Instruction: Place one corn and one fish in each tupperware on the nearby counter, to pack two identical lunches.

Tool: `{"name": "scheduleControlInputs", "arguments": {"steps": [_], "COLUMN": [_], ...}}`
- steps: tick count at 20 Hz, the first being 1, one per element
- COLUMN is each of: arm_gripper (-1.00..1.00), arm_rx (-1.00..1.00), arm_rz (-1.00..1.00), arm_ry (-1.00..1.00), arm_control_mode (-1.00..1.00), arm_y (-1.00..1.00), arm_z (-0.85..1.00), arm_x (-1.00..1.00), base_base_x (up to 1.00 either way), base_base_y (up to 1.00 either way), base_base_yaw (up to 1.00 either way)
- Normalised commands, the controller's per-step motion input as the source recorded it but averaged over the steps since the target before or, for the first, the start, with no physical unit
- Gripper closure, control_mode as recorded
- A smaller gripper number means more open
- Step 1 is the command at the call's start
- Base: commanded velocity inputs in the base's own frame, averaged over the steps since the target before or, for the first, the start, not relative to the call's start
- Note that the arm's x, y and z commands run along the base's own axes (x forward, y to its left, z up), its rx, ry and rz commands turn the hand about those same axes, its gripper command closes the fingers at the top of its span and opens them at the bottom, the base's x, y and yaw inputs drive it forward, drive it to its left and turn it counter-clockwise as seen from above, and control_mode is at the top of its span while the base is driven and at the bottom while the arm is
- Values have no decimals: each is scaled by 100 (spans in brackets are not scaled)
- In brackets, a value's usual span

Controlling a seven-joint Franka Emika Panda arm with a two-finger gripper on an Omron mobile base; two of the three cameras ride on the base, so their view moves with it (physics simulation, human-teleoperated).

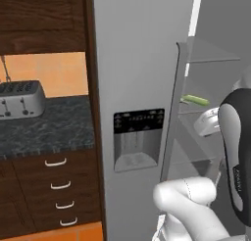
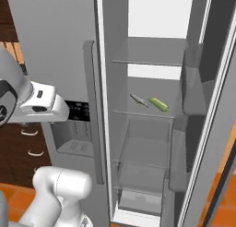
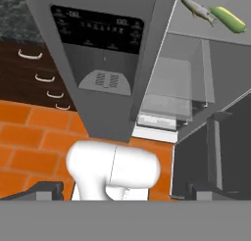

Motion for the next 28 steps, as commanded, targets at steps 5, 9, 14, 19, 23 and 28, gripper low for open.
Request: {"name": "scheduleControlInputs", "arguments": {"steps": [5, 9, 14, 19, 23, 28], "arm_gripper": [-100, -100, -100, -100, -100, -100], "arm_rx": [0, 0, 0, 0, 0, 0], "arm_rz": [0, 0, 0, 0, 0, 0], "arm_ry": [0, 0, 0, 0, 0, 0], "arm_control_mode": [100, 100, 100, 100, 100, -100], "arm_y": [0, 0, 0, 0, 0, -7], "arm_z": [0, 0, 0, 0, 0, -3], "arm_x": [0, 0, 0, 0, 0, 15], "base_base_x": [52, 1, 35, 81, 95, 44], "base_base_y": [-33, -91, -10, -8, -34, -46], "base_base_yaw": [3, -2, -13, -12, -4, 0]}}
